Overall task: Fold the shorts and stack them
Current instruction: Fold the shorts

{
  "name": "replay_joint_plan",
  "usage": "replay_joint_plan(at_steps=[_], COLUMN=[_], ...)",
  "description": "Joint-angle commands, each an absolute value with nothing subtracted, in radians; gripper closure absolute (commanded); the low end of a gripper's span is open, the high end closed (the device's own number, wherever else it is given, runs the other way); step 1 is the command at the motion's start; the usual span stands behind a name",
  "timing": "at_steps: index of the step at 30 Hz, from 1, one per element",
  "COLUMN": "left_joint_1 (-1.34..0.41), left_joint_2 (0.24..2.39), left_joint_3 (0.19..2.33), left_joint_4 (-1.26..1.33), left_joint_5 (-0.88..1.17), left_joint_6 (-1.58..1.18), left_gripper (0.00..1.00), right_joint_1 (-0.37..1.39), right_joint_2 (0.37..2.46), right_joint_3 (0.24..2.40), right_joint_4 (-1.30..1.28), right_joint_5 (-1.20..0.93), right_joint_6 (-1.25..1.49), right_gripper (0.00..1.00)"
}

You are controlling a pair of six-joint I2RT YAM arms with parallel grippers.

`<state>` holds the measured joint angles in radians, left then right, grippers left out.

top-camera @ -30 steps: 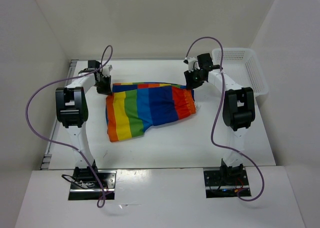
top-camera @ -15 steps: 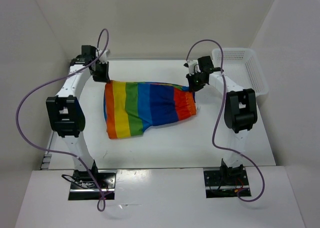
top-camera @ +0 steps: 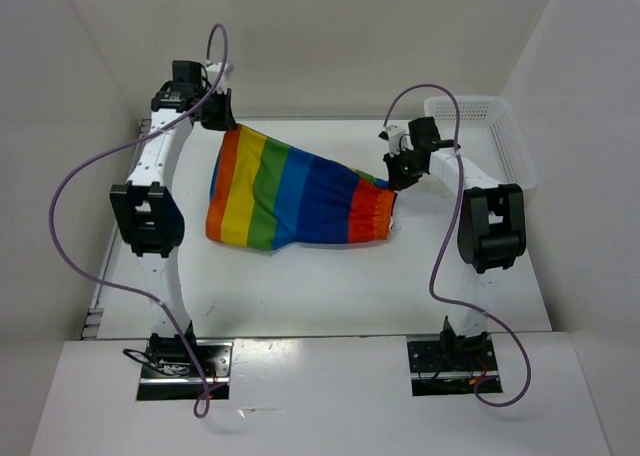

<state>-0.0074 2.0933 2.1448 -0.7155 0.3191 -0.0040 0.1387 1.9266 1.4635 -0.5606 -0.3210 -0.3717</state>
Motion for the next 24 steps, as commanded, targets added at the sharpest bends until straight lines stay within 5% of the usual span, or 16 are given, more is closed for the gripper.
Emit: replay_joint_plan(at_steps=[1,9,16,17,18,19,21,22,24], left_joint_1=[-0.018,-0.029,-0.069,-0.083,-0.083,-0.097,-0.097,-0.097,-0.097], left_joint_2=[2.252,2.627,2.695,2.709,2.709,2.726,2.747,2.76,2.741], left_joint_3=[2.221,2.652,2.793,2.806,2.816,2.825,2.835,2.835,2.813], left_joint_4=[-0.666,-0.696,-0.706,-0.706,-0.693,-0.693,-0.693,-0.693,-0.704], left_joint_5=[0.351,0.279,0.305,0.305,0.284,0.259,0.197,0.186,0.186], left_joint_6=[0.0,0.0,0.0,0.0,0.0,0.0,0.0,0.0,0.0], left_gripper=[1.0,1.0,0.96,0.94,0.72,0.64,0.61,0.49,0.3], right_joint_1=[0.104,0.055,0.055,0.055,0.055,0.055,0.055,0.055,0.055], right_joint_2=[1.885,1.93,1.974,1.974,1.974,1.974,1.974,1.974,1.948], right_joint_3=[1.466,1.466,1.486,1.497,1.497,1.497,1.485,1.485,1.508], right_joint_4=[-0.566,-0.555,-0.555,-0.555,-0.555,-0.534,-0.523,-0.514,-0.514], right_joint_5=[-0.328,-0.337,-0.328,-0.328,-0.296,-0.272,-0.22,-0.191,-0.179], right_joint_6=[-0.368,-0.33,-0.33,-0.321,-0.311,-0.301,-0.301,-0.319,-0.319], right_gripper=[1.0,1.0,1.0,1.0,1.0,1.0,0.67,0.27,0.15])
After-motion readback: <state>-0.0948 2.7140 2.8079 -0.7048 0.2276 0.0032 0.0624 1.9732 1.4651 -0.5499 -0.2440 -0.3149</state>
